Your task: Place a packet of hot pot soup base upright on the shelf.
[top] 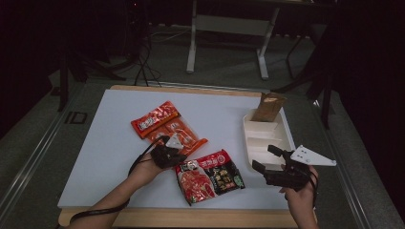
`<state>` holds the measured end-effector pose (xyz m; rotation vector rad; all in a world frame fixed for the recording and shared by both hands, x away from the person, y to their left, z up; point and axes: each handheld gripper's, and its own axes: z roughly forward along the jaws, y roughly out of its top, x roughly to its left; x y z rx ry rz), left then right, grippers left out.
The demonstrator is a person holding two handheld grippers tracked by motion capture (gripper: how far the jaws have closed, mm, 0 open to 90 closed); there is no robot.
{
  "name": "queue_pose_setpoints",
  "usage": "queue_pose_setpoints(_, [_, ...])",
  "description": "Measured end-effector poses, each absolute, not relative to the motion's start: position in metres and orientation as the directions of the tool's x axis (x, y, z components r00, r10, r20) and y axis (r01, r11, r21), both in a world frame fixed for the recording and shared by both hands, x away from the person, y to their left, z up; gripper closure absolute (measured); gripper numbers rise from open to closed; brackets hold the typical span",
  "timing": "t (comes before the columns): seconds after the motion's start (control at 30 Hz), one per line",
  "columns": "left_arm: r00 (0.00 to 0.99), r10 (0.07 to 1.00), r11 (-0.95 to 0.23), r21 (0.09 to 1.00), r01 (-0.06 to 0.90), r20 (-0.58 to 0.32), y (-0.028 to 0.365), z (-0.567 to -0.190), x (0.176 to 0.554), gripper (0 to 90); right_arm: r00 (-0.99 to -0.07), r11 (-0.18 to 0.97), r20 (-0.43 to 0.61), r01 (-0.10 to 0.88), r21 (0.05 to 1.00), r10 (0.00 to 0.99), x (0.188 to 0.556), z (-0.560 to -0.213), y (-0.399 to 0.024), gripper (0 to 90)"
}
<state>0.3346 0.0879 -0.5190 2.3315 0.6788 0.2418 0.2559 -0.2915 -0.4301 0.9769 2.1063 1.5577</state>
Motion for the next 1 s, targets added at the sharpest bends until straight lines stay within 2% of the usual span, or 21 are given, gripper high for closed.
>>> queue_pose_setpoints(0.13, [0.857,0.515,-0.656,0.643,0.396,-0.003,0.076,-0.514,0.341,89.8,-0.705,0.164,0.128,0.331,0.93,0.698,0.257,-0.431,-0.291,13.5])
queue_pose_setpoints(0.2, [0.871,0.488,-0.705,0.612,0.36,0.051,0.067,-0.511,0.343,89.8,-0.706,0.17,0.121,0.327,0.93,0.697,0.257,-0.432,-0.29,13.6])
queue_pose_setpoints(0.27, [0.879,0.473,-0.728,0.587,0.354,0.056,0.057,-0.509,0.347,89.8,-0.708,0.167,0.127,0.33,0.929,0.694,0.257,-0.432,-0.291,13.6])
queue_pose_setpoints(0.47, [0.88,0.476,-0.752,0.524,0.399,0.013,0.048,-0.515,0.356,89.9,-0.707,0.167,0.122,0.326,0.931,0.696,0.256,-0.432,-0.292,13.6])
queue_pose_setpoints(1.0, [0.872,0.487,-0.728,0.527,0.439,-0.053,0.064,-0.516,0.328,89.9,-0.708,0.173,0.115,0.321,0.931,0.697,0.257,-0.431,-0.292,13.6])
